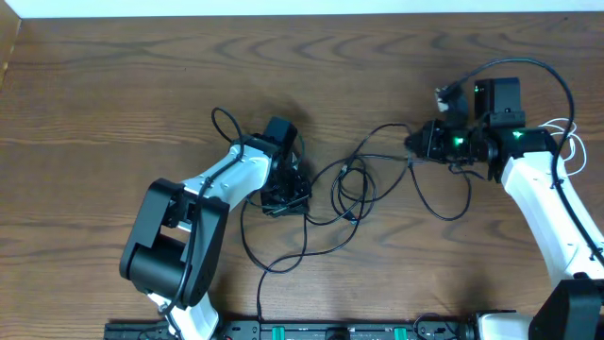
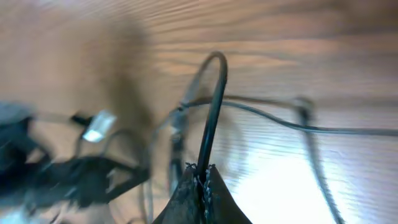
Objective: Untangle cables
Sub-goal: 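Grasp a black cable with the left gripper and pull it left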
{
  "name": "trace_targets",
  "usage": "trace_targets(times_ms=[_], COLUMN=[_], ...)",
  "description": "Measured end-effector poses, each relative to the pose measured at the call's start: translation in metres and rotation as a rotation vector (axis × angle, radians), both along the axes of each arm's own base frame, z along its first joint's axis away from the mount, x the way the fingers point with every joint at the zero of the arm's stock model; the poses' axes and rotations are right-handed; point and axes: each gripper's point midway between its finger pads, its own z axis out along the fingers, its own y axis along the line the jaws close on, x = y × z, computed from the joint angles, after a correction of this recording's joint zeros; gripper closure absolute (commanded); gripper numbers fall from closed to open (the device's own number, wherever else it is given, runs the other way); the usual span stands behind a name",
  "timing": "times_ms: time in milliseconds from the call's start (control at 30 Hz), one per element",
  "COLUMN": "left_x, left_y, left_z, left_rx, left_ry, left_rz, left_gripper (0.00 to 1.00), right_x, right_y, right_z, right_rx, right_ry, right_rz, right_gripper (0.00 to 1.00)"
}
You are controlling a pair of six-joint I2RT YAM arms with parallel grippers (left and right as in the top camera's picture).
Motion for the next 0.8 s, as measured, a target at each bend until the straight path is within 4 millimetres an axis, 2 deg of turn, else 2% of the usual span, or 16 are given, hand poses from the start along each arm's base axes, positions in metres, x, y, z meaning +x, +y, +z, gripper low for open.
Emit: trace_targets(times_ms=[200, 433, 600, 800], left_x=[0.006, 0.027, 0.042, 0.048], left_y=[0.017, 0.076, 0.123, 0.169], left_z=[0.0, 0.002, 0.006, 0.008], left_rx=[0.02, 0.071, 0.097, 0.069], left_ry=[0.014, 0.017, -0.005, 0.011], left_rz=[0.051, 0.232, 0.374, 0.537], left_gripper=[0.92, 0.93, 0.92, 0.93], right_x=[0.003, -0.002, -0.001, -0.001], right_y=[-0.028, -0.063, -0.072, -0.074], right_z=[-0.014, -0.026, -0.027, -0.027], right_rx=[-0.122, -0.279, -0.311, -0.32], right_ry=[0.055, 0.108, 0.109, 0.109], right_rz=[-0.159, -0.321, -0.365, -0.379], right_gripper=[0.99, 0.99, 0.99, 0.99])
